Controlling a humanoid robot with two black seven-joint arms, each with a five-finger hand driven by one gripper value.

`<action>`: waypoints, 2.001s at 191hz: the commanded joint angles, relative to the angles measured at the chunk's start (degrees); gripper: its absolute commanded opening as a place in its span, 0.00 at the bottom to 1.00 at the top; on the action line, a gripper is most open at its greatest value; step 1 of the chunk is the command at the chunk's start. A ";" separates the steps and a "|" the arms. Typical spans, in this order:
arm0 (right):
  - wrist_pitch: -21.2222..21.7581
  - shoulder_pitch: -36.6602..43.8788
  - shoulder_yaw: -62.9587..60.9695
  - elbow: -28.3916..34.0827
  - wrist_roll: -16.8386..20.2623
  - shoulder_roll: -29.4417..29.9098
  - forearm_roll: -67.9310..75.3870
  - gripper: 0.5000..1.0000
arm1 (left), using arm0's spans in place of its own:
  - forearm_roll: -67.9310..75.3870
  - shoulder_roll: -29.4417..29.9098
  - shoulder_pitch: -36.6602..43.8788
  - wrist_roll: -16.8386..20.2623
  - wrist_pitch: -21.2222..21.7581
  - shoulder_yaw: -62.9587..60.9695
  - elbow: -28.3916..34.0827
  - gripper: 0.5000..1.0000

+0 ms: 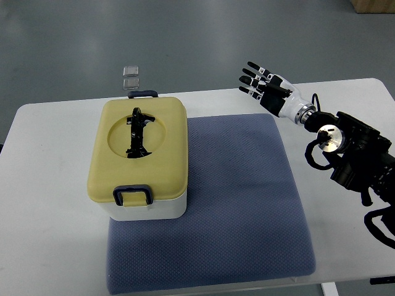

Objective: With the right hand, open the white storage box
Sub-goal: 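Raise the right hand and open its fingers above the table, then move the right hand over the yellow lid toward its black handle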

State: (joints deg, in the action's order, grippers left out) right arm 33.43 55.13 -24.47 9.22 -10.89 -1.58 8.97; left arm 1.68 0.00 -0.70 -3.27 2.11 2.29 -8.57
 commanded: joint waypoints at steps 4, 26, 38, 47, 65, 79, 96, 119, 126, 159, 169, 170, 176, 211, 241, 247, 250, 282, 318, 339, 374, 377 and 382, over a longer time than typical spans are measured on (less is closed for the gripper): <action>-0.38 0.07 0.04 0.00 -0.01 0.09 -0.01 0.87 | -0.01 0.00 0.00 0.10 0.00 0.09 -0.04 1.00; -0.47 0.07 0.04 0.00 -0.01 -0.09 -0.01 0.87 | 0.08 0.00 0.00 0.02 0.00 -0.18 -0.04 1.00; -0.47 0.07 0.04 -0.08 0.08 -0.44 -0.01 0.87 | 0.08 0.00 0.00 0.10 -0.09 0.09 -0.13 1.00; -0.47 0.15 0.13 -0.08 0.08 -0.61 -0.01 0.87 | 0.08 0.00 0.00 0.10 -0.09 0.09 -0.30 1.00; -0.47 0.15 0.21 -0.08 0.08 -0.88 -0.10 0.87 | 0.08 0.00 0.00 0.10 -0.18 0.18 -0.04 1.00; -0.38 0.24 0.04 -0.08 -0.01 -1.23 -0.01 0.87 | 0.08 0.00 0.09 0.10 -0.09 0.18 -0.04 1.00; -0.38 1.03 -0.14 -0.08 -0.10 -1.84 0.08 0.87 | 0.08 0.00 0.00 0.10 -0.18 0.18 -0.04 1.00; -0.47 2.44 -1.02 -0.08 -0.36 -1.76 -0.01 0.87 | 0.08 0.00 0.00 0.10 -0.09 0.18 -0.04 1.00; -0.56 2.53 -0.84 -0.08 -0.45 -1.67 -0.18 0.87 | 0.08 0.00 0.00 0.10 -0.18 0.18 -0.04 1.00; -1.44 4.28 1.09 -0.08 -1.94 -1.84 -2.38 0.87 | 0.08 0.00 0.00 0.10 -0.09 0.18 -0.04 1.00; -1.44 4.64 2.58 -0.08 -2.12 -1.84 -4.40 0.87 | 0.08 0.00 0.00 0.10 -0.18 0.18 -0.04 1.00; -1.44 4.64 2.59 -0.08 -2.12 -1.84 -4.40 0.87 | 0.08 0.00 0.00 0.10 -0.18 0.18 -0.04 1.00; -1.44 5.25 3.38 0.00 -2.47 -2.11 -5.90 0.87 | 0.08 0.00 0.00 0.10 -0.18 0.18 -0.04 1.00; -3.72 8.50 6.01 6.77 -5.64 -7.38 -16.97 0.87 | 0.08 0.00 0.00 0.10 -0.09 0.18 -0.04 1.00; -9.52 12.55 6.54 21.44 -8.88 -14.15 -35.50 0.87 | 0.08 0.00 0.00 0.10 -0.18 0.18 -0.04 1.00; -9.96 12.99 6.54 22.94 -9.33 -14.59 -37.71 0.87 | 0.08 0.00 0.09 0.10 -0.09 0.18 -0.04 1.00; -10.40 13.51 6.54 24.17 -9.76 -14.85 -39.72 0.86 | 0.08 0.00 0.00 0.10 -0.18 0.18 -0.04 1.00; -10.49 17.38 7.16 31.64 -13.11 -16.43 -54.24 0.87 | 0.08 0.00 0.00 0.10 -0.18 0.18 -0.04 1.00; -10.14 27.83 14.89 43.24 -21.54 -20.48 -70.05 0.86 | 0.08 0.00 0.00 0.10 -0.18 0.18 -0.04 1.00; -10.05 34.25 20.25 48.51 -24.11 -21.00 -75.94 0.87 | 0.08 0.00 0.00 0.10 -0.18 0.18 -0.04 1.00; -10.05 42.25 26.22 51.07 -24.11 -18.20 -83.33 0.86 | 0.08 0.00 0.00 0.10 -0.18 0.18 -0.04 1.00; -10.05 42.78 26.58 51.07 -24.11 -17.75 -83.77 0.86 | 0.08 0.00 0.00 0.10 -0.18 0.18 -0.04 1.00; -10.05 44.18 27.81 51.07 -24.11 -16.18 -84.73 0.86 | 0.08 0.00 0.00 0.10 -0.18 0.18 -0.04 1.00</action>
State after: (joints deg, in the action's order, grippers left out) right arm 23.38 95.06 -0.15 59.98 -34.97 -21.15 -72.28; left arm 1.75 0.00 -0.68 -3.16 1.95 2.46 -8.61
